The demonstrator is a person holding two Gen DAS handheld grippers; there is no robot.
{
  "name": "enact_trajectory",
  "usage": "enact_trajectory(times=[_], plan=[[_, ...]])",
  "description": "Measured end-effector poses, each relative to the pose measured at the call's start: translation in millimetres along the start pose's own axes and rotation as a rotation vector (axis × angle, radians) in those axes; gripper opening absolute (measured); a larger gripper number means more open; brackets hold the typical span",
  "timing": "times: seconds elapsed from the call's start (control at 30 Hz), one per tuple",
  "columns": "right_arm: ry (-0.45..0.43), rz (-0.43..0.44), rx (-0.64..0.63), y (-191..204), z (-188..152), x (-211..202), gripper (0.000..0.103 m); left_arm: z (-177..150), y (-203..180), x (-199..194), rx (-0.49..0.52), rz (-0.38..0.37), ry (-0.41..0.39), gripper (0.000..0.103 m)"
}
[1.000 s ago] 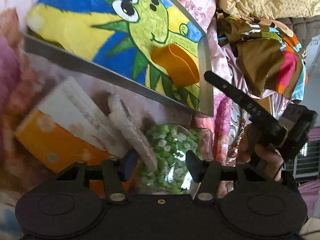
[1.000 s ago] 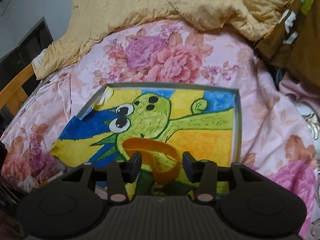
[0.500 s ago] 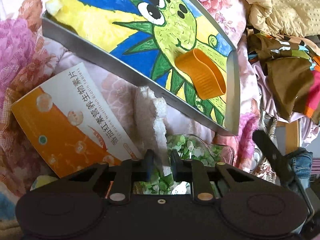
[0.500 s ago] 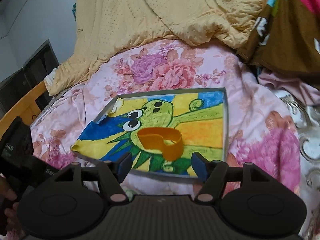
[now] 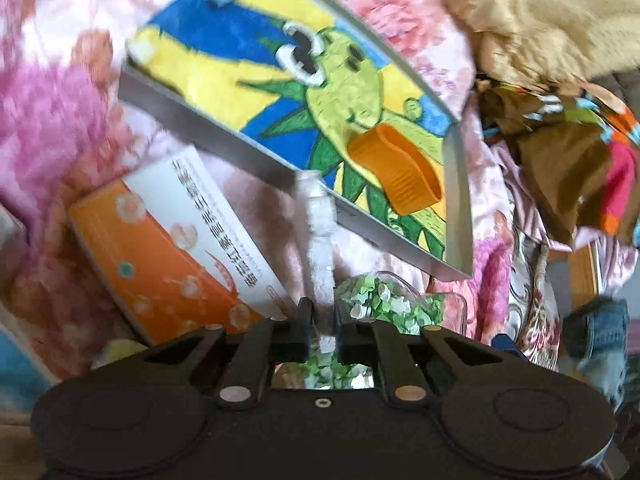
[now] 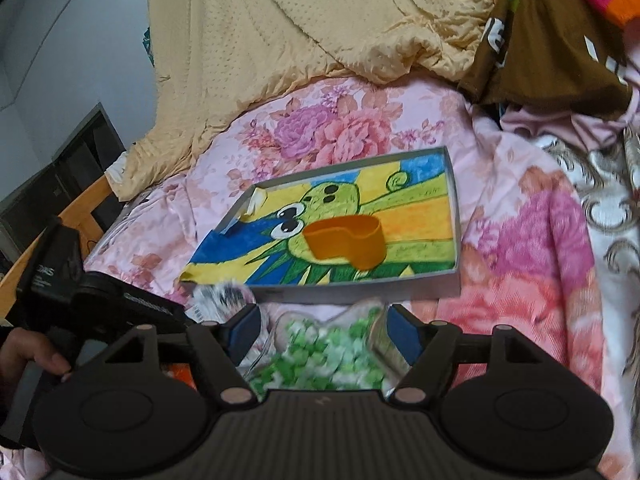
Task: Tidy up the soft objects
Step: 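Lower the white strip into the tray and open the left tool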
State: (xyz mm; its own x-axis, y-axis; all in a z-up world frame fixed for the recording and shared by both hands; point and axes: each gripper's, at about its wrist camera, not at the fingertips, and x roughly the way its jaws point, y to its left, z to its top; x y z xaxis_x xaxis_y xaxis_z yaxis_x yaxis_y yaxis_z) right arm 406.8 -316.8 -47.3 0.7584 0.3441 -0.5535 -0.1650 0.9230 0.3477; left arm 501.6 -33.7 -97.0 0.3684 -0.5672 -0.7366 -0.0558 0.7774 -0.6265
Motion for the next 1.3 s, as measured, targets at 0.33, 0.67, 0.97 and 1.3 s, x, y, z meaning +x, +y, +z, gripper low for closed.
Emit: enact_trajectory(times=[0.33, 0.67, 0.97, 1.3], plan=[[-0.020, 0.024, 0.067, 2, -13, -5, 0.075, 34, -13, -28, 0.093, -0.008, -0.167, 0.011], [-0.011, 0.021, 0.021, 8, -17, -15, 0.075, 64, -9, 12, 0.065, 0.031, -0.207, 0.016], [-0.032, 0.011, 0.001, 2, -18, -22, 0.077, 37, -15, -1, 0.143, 0.047, -0.265, 0.038], [-0.086, 0.031, -0.027, 5, -25, -46, 0.083, -43, -46, -52, 0.368, 0.051, -0.326, 0.067]])
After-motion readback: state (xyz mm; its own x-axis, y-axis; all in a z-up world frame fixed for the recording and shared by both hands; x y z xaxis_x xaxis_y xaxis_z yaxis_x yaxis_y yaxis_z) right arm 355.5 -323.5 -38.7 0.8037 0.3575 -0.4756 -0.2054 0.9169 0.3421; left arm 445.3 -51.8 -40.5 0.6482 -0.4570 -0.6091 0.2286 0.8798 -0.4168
